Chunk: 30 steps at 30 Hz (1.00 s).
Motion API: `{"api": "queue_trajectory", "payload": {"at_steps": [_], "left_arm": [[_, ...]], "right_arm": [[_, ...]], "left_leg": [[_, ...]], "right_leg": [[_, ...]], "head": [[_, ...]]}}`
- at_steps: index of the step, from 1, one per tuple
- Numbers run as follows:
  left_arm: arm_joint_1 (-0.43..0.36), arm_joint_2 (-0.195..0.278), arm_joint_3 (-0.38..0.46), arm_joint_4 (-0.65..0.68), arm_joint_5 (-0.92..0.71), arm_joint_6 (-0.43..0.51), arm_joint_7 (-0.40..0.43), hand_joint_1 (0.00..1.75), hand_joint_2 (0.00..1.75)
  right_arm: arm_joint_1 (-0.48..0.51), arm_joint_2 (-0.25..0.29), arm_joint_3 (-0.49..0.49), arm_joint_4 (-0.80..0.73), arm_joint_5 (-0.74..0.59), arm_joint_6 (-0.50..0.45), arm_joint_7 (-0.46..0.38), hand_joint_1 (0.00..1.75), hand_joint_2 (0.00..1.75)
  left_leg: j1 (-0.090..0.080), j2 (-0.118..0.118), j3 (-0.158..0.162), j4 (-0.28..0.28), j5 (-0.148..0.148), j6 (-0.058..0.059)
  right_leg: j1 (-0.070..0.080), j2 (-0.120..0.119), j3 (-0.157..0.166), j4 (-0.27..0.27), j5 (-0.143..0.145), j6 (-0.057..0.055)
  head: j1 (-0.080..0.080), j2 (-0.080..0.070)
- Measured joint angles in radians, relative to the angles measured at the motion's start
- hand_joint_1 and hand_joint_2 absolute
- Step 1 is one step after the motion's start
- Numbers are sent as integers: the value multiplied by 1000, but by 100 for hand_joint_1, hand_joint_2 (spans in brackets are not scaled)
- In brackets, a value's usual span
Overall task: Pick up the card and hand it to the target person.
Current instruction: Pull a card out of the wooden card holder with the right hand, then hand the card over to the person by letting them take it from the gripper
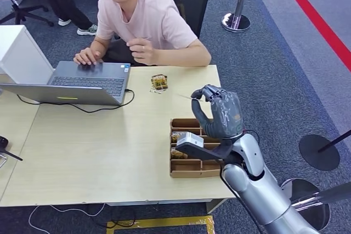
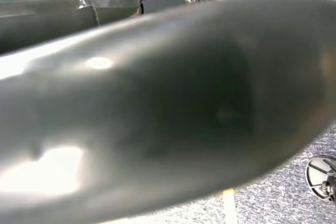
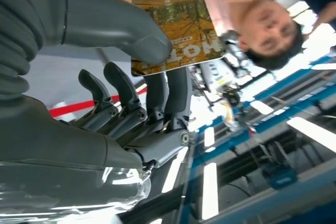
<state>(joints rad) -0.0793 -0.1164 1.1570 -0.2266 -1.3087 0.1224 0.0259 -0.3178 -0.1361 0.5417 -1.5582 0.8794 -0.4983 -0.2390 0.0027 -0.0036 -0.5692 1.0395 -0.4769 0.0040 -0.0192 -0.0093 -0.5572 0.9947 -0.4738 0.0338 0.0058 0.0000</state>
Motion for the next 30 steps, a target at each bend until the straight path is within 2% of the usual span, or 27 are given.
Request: {"api": "queue_trajectory", "payload": {"at_steps": [5, 10, 17, 21, 30], "left_arm": [[-4, 0, 0, 0, -14, -1, -10, 0, 0], [-4, 0, 0, 0, -21, -3, -16, 0, 0], [-4, 1, -1, 0, -37, -20, -8, 0, 0], [-4, 2, -2, 0, -45, -39, -8, 0, 0], [-4, 6, -5, 0, -49, -32, -18, 0, 0]], "right_arm": [[-68, 85, 17, 234, 39, -86, 0, 147, 175], [-121, 133, 26, 374, 69, -131, 11, 147, 175], [-268, 222, 26, 656, 103, -191, 19, 147, 175], [-324, 255, 26, 772, 118, -193, 29, 0, 175], [-383, 292, 26, 926, 124, -195, 36, 0, 175]], "left_leg": [[0, 0, 0, 0, 1, 0], [0, 0, -1, 0, 1, 0], [0, 0, -1, 0, 2, 1], [0, 0, -1, 0, 2, 1], [0, 0, -1, 0, 2, 1]], "right_leg": [[0, 0, 0, 0, 0, 0], [0, 0, -1, 0, 0, 0], [0, 0, -1, 0, 1, 0], [0, 0, -1, 0, 1, 0], [0, 0, -1, 0, 1, 0]], "head": [[0, 0], [0, 0], [0, 0], [0, 0], [0, 0]]}}
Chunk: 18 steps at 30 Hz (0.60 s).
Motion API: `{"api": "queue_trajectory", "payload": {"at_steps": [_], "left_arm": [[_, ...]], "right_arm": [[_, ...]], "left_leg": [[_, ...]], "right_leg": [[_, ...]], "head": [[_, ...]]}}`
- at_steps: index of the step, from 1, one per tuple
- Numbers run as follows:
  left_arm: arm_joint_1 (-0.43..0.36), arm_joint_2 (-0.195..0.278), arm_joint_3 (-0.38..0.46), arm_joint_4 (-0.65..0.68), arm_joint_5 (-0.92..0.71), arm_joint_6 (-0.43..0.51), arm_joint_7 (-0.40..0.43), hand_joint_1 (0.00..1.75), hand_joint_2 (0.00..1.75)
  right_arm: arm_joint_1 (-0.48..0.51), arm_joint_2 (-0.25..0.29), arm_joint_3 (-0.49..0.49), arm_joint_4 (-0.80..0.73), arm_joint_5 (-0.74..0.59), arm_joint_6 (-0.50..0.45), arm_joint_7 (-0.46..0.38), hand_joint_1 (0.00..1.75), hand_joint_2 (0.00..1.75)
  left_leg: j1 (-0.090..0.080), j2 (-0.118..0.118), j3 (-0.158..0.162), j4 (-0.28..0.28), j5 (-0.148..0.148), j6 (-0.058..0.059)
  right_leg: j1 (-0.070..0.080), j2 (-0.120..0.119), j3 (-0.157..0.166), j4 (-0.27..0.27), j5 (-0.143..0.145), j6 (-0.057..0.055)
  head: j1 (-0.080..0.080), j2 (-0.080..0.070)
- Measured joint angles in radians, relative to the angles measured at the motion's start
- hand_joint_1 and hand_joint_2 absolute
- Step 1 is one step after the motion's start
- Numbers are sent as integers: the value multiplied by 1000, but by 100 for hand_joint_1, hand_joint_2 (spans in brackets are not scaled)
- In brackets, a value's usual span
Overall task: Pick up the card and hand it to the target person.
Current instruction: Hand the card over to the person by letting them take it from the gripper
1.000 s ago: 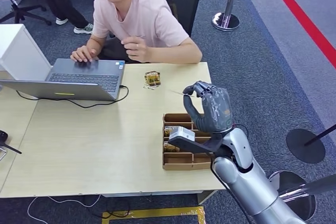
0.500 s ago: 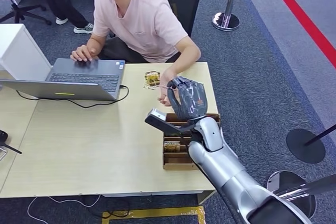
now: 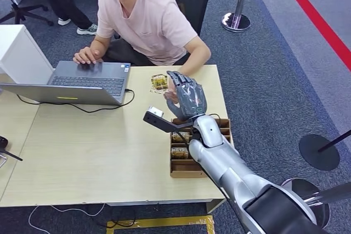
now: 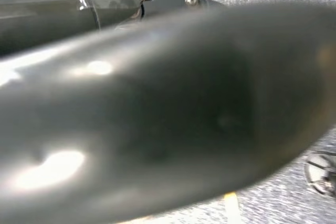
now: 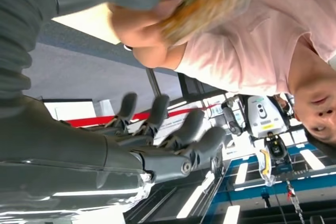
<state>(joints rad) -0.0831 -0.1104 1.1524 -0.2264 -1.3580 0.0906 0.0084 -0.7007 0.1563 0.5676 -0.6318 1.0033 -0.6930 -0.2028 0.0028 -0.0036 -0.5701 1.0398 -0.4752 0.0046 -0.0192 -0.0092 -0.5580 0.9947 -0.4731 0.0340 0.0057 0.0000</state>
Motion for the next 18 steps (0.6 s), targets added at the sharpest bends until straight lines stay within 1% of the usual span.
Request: {"api": "queue_trajectory", "payload": {"at_steps": [18], "left_arm": [[0, 4, 0, 0, 2, 2, 2, 0, 0]], "right_arm": [[-12, 16, 0, 57, -1, 0, 0, 0, 175]], "left_leg": [[0, 0, 0, 0, 0, 0]], "right_leg": [[0, 0, 0, 0, 0, 0]], "head": [[0, 0]]}}
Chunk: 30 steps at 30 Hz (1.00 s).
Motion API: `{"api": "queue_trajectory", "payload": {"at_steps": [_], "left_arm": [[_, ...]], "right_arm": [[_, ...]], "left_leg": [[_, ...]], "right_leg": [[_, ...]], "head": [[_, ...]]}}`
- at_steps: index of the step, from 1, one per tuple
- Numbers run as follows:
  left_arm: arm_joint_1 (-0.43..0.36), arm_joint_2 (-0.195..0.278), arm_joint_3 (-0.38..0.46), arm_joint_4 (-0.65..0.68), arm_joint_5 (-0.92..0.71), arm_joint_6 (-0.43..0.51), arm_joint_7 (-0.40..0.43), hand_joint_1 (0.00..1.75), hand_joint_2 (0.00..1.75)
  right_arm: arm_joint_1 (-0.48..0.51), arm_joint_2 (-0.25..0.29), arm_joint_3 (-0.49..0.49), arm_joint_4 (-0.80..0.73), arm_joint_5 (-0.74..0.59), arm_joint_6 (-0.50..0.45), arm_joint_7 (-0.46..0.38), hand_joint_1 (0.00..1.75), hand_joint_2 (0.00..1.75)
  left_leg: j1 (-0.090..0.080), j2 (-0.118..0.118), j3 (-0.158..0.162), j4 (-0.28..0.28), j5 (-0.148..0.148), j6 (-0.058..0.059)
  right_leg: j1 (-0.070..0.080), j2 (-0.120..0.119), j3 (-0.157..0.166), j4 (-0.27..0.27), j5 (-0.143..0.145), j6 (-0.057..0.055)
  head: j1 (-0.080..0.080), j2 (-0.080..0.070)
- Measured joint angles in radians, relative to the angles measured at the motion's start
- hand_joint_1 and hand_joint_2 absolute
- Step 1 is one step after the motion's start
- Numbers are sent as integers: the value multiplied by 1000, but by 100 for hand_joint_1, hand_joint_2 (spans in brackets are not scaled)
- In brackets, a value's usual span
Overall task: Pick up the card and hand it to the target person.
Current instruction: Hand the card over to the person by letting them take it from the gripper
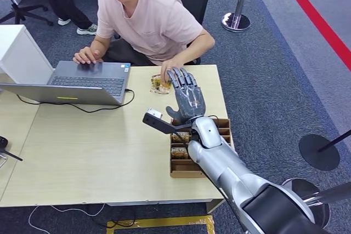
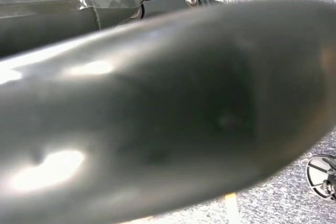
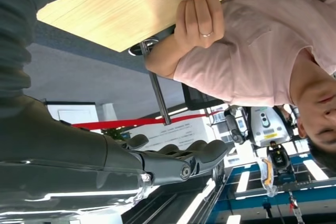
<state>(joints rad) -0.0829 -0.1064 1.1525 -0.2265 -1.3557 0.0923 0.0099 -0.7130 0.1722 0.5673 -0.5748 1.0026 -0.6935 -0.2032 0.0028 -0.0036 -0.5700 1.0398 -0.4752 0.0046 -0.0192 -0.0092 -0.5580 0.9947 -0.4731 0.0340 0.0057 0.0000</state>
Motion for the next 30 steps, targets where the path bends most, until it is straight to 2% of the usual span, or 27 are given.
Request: {"api": "queue_trajectory", "payload": {"at_steps": [6, 11, 15, 18, 24, 30], "left_arm": [[0, 0, 0, 0, 10, 2, 9, 0, 0], [0, 0, 0, 0, 14, 5, 9, 0, 0], [2, 0, 0, 0, 14, 6, 13, 0, 0], [5, 0, 0, 0, 14, 7, 17, 0, 0], [5, 0, 0, 0, 14, 7, 18, 0, 0], [6, 0, 0, 0, 10, 7, 20, 0, 0]], "right_arm": [[-11, 3, -13, 9, -33, 3, -8, 0, 175], [-32, -11, -95, -20, -231, 95, -34, 0, 175], [-41, -69, -210, -95, -395, 195, -46, 0, 175], [-43, -125, -298, -142, -448, 242, -69, 0, 175], [-42, -171, -379, -179, -467, 250, -78, 0, 175], [-15, -234, -474, -208, -570, 283, -98, 0, 175]], "left_leg": [[0, 0, 0, 0, 0, 0], [0, 0, 0, 1, 0, 0], [0, -2, -1, 2, 0, 0], [0, -2, -2, 3, 0, 1], [0, 0, -2, 4, -1, 1], [0, -1, -2, 4, 0, 2]], "right_leg": [[0, 0, 0, 0, 0, 0], [0, 0, 0, 0, 0, 0], [0, -2, 0, 0, 0, 1], [0, -2, 0, 0, 1, 2], [0, 2, -1, 0, 2, 2], [0, -1, -1, 0, 2, 3]], "head": [[0, 0], [0, 0], [0, 0], [0, 0], [0, 0], [0, 0]]}}
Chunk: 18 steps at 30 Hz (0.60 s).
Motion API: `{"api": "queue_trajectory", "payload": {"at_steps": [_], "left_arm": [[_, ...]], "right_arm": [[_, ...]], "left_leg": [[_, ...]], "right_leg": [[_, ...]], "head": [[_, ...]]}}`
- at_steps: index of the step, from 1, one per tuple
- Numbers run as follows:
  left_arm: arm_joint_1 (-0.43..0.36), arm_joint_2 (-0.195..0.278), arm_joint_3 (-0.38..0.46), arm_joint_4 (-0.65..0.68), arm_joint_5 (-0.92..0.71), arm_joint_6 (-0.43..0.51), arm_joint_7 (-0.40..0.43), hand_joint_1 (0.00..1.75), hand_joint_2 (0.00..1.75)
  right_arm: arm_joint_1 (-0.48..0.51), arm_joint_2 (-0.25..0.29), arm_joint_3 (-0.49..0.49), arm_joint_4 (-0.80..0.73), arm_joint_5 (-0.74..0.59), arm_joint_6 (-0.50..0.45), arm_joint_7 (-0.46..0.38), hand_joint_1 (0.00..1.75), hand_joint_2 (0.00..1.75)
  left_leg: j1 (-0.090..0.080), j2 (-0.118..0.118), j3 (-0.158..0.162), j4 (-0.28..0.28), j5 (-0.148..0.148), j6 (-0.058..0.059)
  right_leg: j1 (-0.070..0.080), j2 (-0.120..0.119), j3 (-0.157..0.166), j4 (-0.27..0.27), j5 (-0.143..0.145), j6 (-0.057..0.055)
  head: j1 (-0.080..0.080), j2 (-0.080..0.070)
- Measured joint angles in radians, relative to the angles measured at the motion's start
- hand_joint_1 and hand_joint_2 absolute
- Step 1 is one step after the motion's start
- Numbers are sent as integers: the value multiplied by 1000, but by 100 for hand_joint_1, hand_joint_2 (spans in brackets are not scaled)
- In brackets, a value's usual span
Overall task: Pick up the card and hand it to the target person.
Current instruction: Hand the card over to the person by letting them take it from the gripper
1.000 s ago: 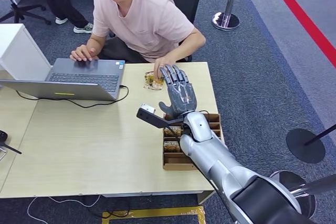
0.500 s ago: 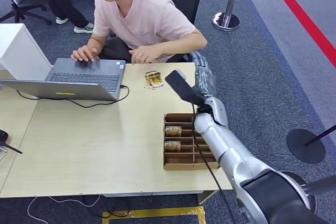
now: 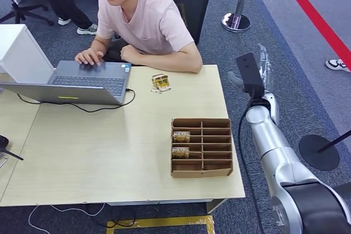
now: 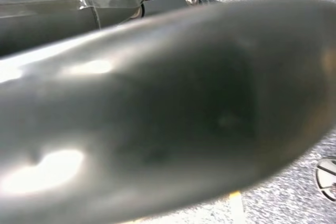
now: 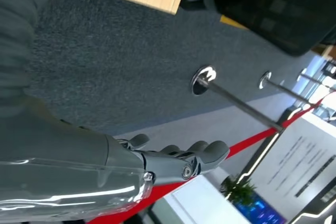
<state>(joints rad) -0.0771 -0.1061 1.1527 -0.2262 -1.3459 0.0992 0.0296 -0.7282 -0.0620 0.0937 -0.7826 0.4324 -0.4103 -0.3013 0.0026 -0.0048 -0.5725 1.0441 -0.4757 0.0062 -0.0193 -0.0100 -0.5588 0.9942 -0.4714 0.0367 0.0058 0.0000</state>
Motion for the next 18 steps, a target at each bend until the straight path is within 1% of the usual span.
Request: {"api": "queue_trajectory", "payload": {"at_steps": [4, 8, 11, 15, 18], "left_arm": [[0, 1, 0, 0, -2, 0, 0, 0, 0], [-1, 1, 0, 0, -1, 0, 0, 0, 0], [-1, 1, 0, 0, 1, 1, 2, 0, 0], [0, 1, 0, 0, 5, 4, 5, 0, 0], [-1, 1, 0, 0, 5, 4, 7, 0, 0]], "right_arm": [[41, -52, -81, -34, -35, 33, -16, 0, 175], [94, -89, -153, -65, -60, 41, -14, 0, 175], [140, -121, -217, -74, -102, 42, -13, 0, 175], [217, -160, -328, -67, -174, 76, -58, 0, 175], [251, -173, -382, -57, -180, 87, -82, 0, 175]], "left_leg": [[0, 0, -1, 1, -1, 1], [0, 0, -1, 1, -1, 1], [0, -1, -1, 1, -1, 1], [0, -1, -3, 1, -1, 2], [0, 0, -2, 1, -2, 2]], "right_leg": [[0, 0, 0, -1, 0, 1], [0, 0, 0, -1, 0, 1], [0, -2, 0, -1, 0, 1], [0, -2, 0, -2, 0, 1], [0, 0, -1, -2, 0, 1]], "head": [[0, 0], [0, 0], [0, 0], [0, 0], [0, 0]]}}
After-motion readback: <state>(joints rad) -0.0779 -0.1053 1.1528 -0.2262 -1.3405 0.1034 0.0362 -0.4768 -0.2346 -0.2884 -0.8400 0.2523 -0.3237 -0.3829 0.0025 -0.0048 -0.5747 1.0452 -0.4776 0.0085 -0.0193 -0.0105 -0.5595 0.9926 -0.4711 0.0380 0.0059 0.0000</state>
